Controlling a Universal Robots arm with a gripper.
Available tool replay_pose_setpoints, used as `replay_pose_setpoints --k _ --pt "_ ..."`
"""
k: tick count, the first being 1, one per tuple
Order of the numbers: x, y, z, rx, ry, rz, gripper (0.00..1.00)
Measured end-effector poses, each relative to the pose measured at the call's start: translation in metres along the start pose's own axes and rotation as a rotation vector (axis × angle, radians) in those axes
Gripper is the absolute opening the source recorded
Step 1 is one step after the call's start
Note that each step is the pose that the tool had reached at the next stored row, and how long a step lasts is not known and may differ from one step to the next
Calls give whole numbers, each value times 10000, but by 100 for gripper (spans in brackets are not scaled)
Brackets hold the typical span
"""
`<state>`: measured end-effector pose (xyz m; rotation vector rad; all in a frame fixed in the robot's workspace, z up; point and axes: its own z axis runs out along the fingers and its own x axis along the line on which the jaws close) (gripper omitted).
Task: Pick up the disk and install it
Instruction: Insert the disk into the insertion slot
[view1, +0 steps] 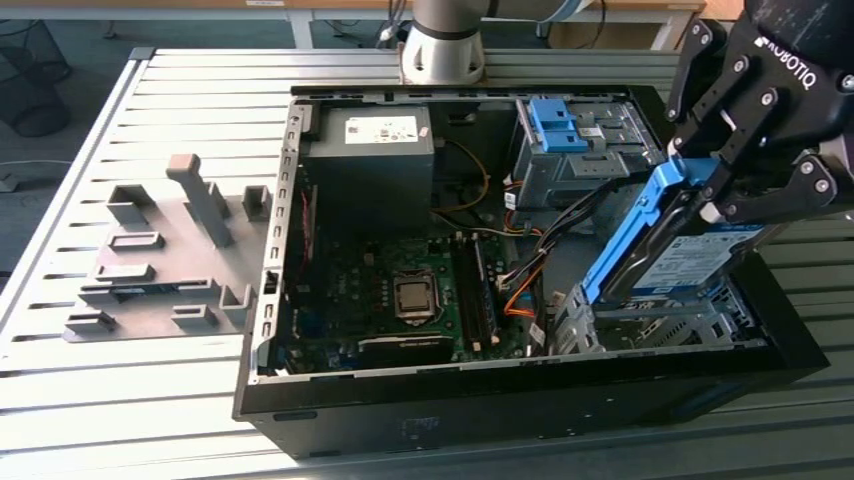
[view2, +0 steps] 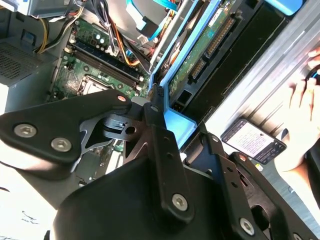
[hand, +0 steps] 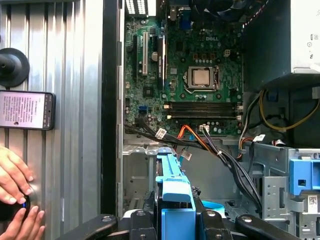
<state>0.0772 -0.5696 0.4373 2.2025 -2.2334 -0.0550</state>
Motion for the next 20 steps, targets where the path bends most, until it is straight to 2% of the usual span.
replay_pose_setpoints --k 10,20 --pt "2 -6 107 1 -2 7 37" --pt "3 -6 115 1 -4 7 37"
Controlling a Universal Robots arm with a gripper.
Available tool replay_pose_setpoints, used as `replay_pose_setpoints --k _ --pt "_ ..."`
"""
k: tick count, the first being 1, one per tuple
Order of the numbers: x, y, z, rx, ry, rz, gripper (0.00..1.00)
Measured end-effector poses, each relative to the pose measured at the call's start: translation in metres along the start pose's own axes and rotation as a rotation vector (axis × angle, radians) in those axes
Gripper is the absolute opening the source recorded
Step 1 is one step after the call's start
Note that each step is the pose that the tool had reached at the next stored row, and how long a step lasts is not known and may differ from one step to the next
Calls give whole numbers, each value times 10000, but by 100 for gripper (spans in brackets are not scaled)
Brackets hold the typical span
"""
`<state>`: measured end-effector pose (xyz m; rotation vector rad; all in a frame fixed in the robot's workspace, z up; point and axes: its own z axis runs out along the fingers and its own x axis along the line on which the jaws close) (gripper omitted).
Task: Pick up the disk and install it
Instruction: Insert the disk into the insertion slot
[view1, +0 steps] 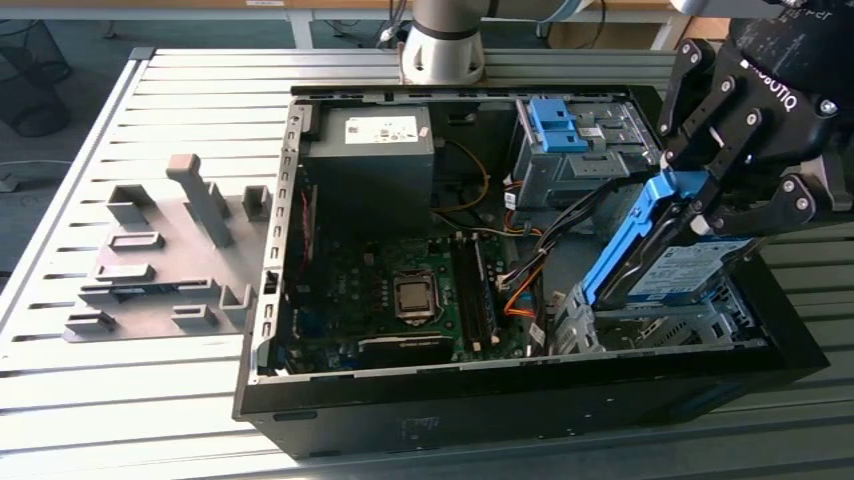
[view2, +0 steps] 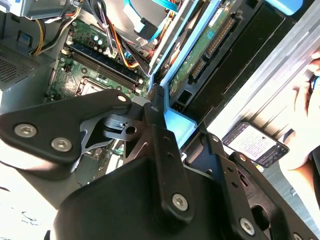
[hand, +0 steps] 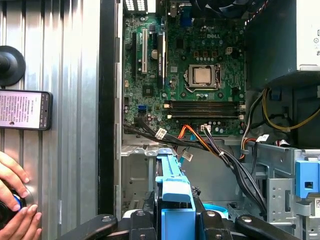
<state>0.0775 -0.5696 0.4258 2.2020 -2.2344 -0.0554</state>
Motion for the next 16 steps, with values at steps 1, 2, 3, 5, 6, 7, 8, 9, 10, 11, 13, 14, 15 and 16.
replay_pose_setpoints --k 1,2,3,5,6,7,8,9,10,11,13,14,15,16 --pt "0 0 1 0 0 0 37" --pt "0 0 2 0 0 0 37" --pt "0 0 4 0 0 0 37" --pt "0 0 9 0 2 0 38" --pt "0 -1 15 0 1 0 38" --pt "0 -1 21 0 1 0 44" --pt "1 -1 32 1 0 0 44" --pt "1 -1 49 1 -3 0 44" --pt "2 -2 66 0 -1 0 44" --pt "2 -2 85 0 0 0 44" --pt "3 -3 121 0 1 0 44" --pt "4 -4 140 0 -1 0 44" --pt "6 -4 157 0 0 0 44" --pt "7 -5 175 0 0 0 44"
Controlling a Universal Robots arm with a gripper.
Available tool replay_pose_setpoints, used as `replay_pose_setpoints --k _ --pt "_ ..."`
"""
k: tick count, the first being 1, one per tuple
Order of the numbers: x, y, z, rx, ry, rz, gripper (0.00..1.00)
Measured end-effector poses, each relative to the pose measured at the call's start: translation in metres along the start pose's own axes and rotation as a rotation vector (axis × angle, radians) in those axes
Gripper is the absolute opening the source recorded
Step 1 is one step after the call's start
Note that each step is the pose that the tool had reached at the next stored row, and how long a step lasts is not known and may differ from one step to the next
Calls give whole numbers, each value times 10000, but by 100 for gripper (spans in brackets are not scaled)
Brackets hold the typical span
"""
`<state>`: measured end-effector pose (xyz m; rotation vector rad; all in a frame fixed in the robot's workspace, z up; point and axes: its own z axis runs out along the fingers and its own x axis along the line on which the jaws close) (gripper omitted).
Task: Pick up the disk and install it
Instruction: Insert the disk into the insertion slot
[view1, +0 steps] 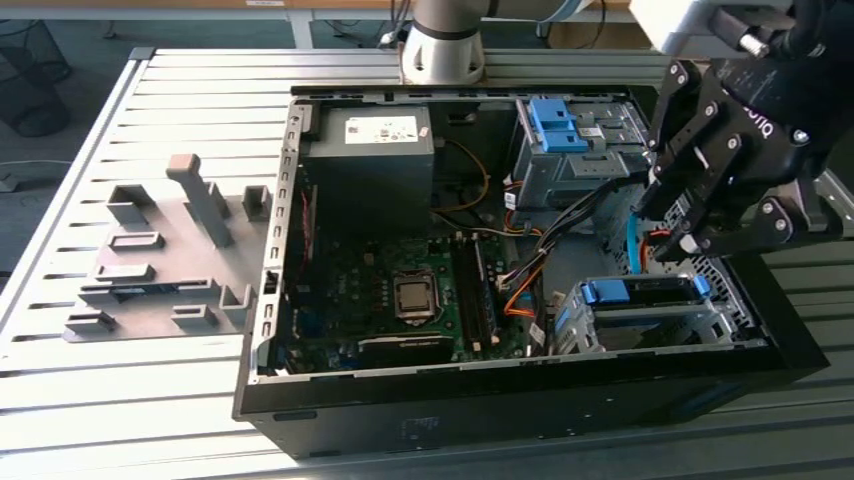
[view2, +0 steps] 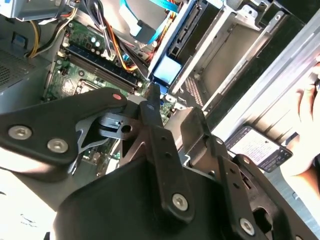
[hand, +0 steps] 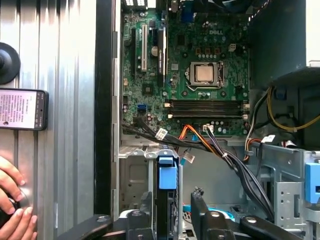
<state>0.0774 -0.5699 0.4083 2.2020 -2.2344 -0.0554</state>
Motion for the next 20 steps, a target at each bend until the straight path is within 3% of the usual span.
replay_pose_setpoints --k 3,6,8,20 --pt "4 -2 55 0 2 0 36" --pt "6 -3 109 0 0 -1 19" --pt "8 -5 146 0 1 -1 13" --pt "13 -12 363 0 1 -12 11"
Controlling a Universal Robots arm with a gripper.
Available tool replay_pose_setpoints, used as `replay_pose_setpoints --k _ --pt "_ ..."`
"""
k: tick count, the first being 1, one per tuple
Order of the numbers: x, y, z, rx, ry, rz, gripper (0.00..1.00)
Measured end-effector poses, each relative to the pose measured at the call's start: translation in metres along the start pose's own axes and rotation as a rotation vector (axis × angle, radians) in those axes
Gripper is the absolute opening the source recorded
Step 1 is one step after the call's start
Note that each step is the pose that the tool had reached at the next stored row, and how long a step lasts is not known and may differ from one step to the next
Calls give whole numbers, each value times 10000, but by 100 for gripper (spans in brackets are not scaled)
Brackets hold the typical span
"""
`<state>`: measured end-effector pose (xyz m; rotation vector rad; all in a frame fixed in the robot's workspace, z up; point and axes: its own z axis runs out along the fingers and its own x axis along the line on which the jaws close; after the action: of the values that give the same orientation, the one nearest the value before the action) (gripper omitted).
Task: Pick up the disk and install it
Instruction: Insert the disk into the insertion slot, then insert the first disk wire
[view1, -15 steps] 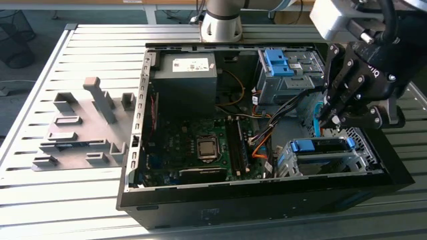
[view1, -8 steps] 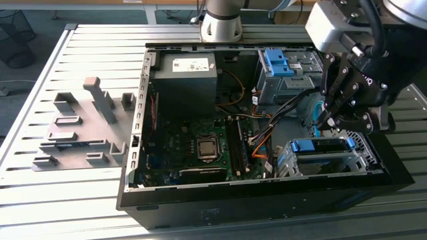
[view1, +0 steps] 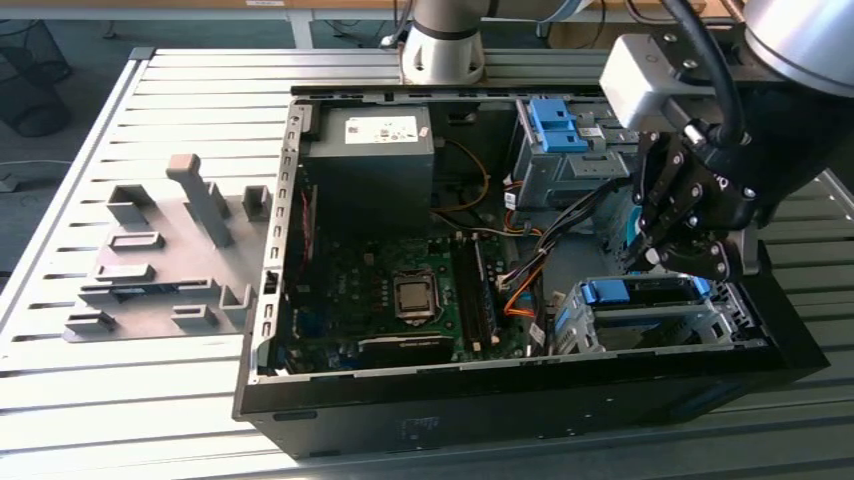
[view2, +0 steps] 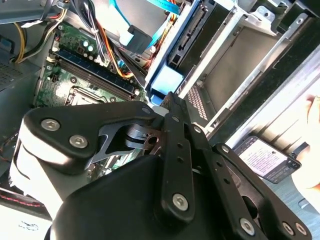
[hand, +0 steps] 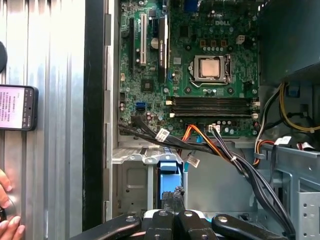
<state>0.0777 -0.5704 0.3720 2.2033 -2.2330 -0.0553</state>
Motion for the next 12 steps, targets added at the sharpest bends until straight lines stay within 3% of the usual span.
replay_pose_setpoints --k 12 --pt "0 -1 20 0 0 -1 11"
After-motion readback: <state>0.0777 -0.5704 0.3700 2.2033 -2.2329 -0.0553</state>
